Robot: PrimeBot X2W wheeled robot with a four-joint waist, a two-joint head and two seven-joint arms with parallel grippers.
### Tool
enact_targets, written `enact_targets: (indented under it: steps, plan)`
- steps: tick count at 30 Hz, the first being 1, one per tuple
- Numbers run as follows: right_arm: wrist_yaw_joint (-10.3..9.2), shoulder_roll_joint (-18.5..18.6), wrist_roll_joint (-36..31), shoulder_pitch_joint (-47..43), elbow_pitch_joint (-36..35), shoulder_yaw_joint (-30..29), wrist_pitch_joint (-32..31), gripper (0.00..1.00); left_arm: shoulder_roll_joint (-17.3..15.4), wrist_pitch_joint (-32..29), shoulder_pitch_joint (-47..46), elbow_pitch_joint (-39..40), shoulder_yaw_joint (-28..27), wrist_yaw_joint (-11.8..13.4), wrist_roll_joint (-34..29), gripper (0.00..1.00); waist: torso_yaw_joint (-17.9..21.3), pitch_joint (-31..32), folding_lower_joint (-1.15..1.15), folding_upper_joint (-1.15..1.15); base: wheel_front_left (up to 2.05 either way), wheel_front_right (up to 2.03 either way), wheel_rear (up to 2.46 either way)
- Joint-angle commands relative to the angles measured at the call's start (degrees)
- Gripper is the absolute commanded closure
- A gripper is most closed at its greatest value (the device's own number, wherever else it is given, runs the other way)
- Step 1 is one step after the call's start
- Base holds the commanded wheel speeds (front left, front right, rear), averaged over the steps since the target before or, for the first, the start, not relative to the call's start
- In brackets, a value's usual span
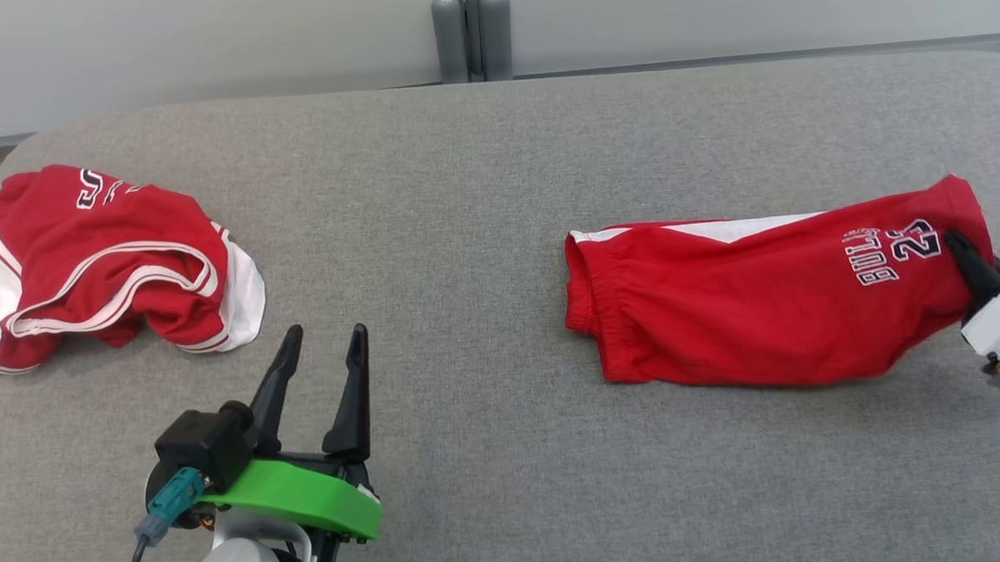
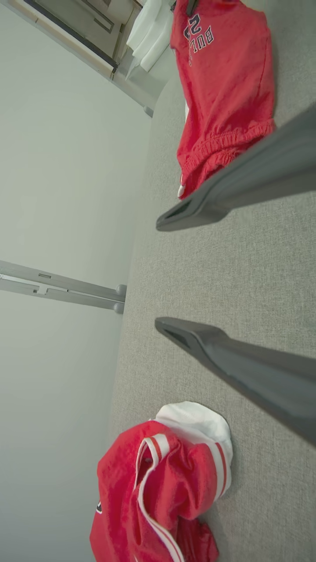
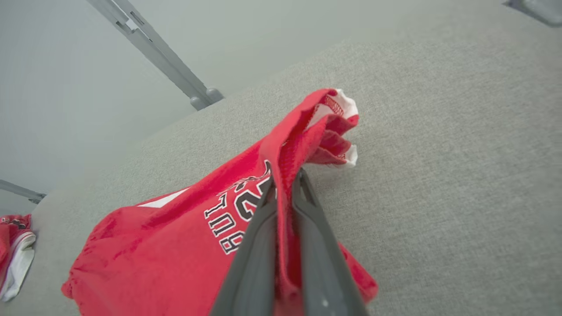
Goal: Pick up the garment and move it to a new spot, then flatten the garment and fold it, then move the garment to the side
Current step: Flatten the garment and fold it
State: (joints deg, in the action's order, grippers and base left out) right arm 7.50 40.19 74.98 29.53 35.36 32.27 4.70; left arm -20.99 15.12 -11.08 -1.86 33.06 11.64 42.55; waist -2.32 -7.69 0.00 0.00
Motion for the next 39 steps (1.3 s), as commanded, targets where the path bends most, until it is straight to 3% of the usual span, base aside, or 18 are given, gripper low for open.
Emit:
enact_targets:
  steps: [1, 9, 18, 27, 28, 29, 30, 35, 39]
  plan:
    - [-0.02, 0.23, -1.98, 1.73, -0.78, 1.02, 0.48, 1.00, 0.00, -0.09, 0.55, -0.22, -0.06, -0.22, -0.25, 0.00, -0.14, 0.83, 0.00, 0.00, 0.00, 0.00, 0.00]
    - [-0.02, -4.61, -10.81, 9.62, -2.48, 7.45, -2.85, 1.00, 1.17, -0.07, 1.18, -1.67, 0.26, -0.58, 0.47, 0.00, -4.43, 2.14, 0.00, 0.00, 0.00, 0.00, 0.00]
    - [-0.03, -13.00, -17.31, 13.26, 5.84, 15.95, -11.94, 1.00, 2.91, -0.02, 1.58, -3.65, 0.13, -1.58, 0.79, 0.00, -10.93, 2.68, 0.00, 0.00, 0.00, 0.00, 0.00]
    - [-0.02, -17.46, -19.93, 12.61, 9.67, 18.08, -11.38, 1.00, 4.08, 0.01, 2.42, -4.69, -1.39, -2.40, 0.01, 0.00, -11.65, 2.38, 0.00, 0.00, 0.00, 0.00, 0.00]
    - [-0.02, -18.03, -19.91, 12.49, 9.78, 18.20, -11.30, 0.93, 4.21, 0.01, 2.52, -4.84, -1.50, -2.51, -0.11, 0.00, -11.32, 2.40, 0.00, 0.00, 0.00, 0.00, 0.00]
    - [-0.02, -18.38, -19.93, 12.42, 9.93, 18.29, -11.22, 0.53, 4.28, 0.02, 2.53, -4.92, -1.61, -2.62, -0.21, 0.00, -11.03, 2.47, 0.00, 0.00, 0.00, 0.00, 0.00]
    - [-0.02, -18.67, -19.95, 12.34, 10.07, 18.35, -11.02, 0.00, 4.32, 0.02, 2.55, -5.00, -1.67, -2.71, -0.35, 0.00, -10.71, 2.57, 0.00, 0.00, 0.00, 0.00, 0.00]
    - [-0.03, -19.77, -19.49, 11.71, 8.48, 17.78, -7.79, 0.00, 4.32, 0.02, 2.95, -5.29, -2.22, -2.86, -0.75, 0.00, -8.81, 3.66, 0.00, 0.00, 0.00, 0.00, 0.00]
    - [-0.02, -19.36, -16.24, 9.53, 4.43, 13.26, -2.48, 0.00, 3.99, 0.02, 4.13, -5.12, -3.30, -2.54, -0.95, 0.00, -6.92, 5.38, 0.00, 0.00, 0.00, 0.00, 0.00]
